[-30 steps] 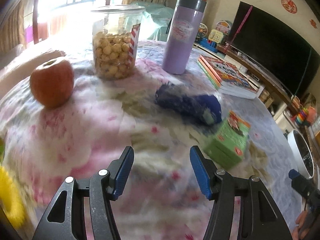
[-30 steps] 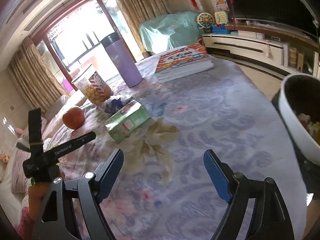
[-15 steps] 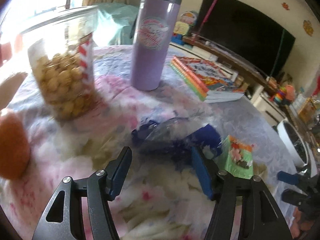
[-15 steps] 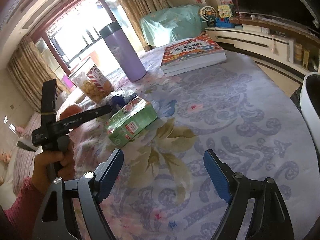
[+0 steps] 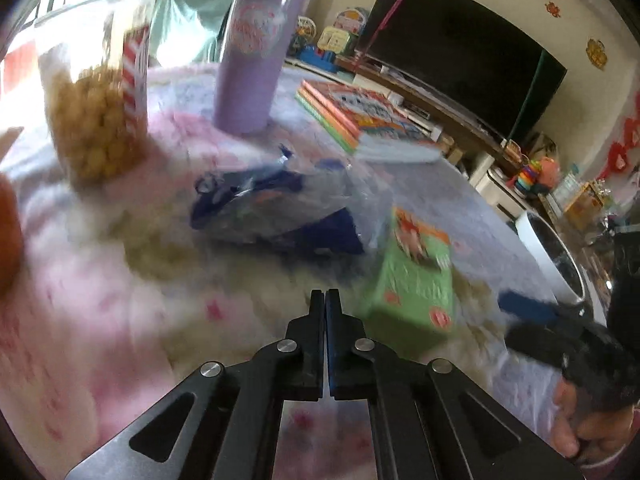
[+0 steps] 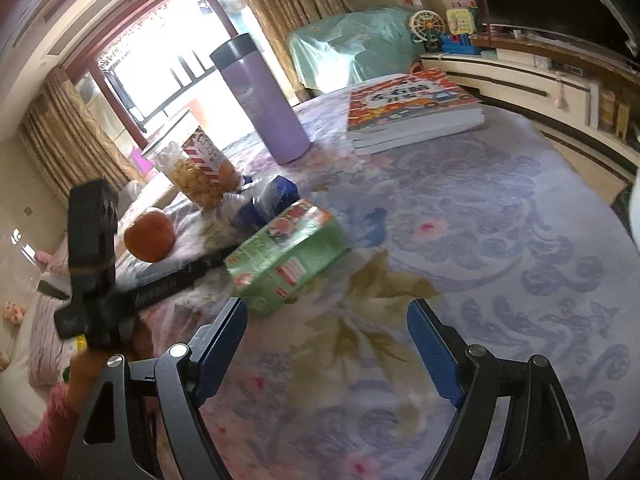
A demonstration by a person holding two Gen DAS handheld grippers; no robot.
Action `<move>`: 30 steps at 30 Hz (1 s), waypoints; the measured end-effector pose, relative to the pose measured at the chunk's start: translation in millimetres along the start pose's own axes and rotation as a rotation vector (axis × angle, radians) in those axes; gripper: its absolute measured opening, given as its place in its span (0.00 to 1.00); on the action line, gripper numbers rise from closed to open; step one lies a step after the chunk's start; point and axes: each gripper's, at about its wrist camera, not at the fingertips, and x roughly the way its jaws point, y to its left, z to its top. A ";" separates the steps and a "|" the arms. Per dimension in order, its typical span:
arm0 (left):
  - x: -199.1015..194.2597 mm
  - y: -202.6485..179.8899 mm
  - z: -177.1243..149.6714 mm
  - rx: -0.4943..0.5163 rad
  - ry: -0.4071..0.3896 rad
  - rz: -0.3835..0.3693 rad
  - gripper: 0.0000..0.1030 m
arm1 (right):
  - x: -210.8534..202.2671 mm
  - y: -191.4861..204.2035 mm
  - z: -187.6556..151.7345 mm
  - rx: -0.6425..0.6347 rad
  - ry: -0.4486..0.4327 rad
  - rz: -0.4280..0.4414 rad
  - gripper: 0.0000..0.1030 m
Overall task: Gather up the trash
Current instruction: 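Move both open tools back over the table toward the remaining items, then grasp the blue wrapper with left tool while right tool grasps the green milk carton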
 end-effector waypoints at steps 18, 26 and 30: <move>3.9 -48.2 -9.0 0.061 0.039 -0.079 0.05 | -54.1 -51.9 -3.2 0.176 -0.131 -0.134 0.83; -38.7 13.3 6.0 -0.057 -0.080 0.093 0.55 | -17.3 -11.1 11.6 -0.051 -0.036 -0.064 0.82; -36.6 19.8 18.1 -0.004 -0.082 0.123 0.72 | 10.1 -3.1 21.1 -0.146 0.026 -0.063 0.82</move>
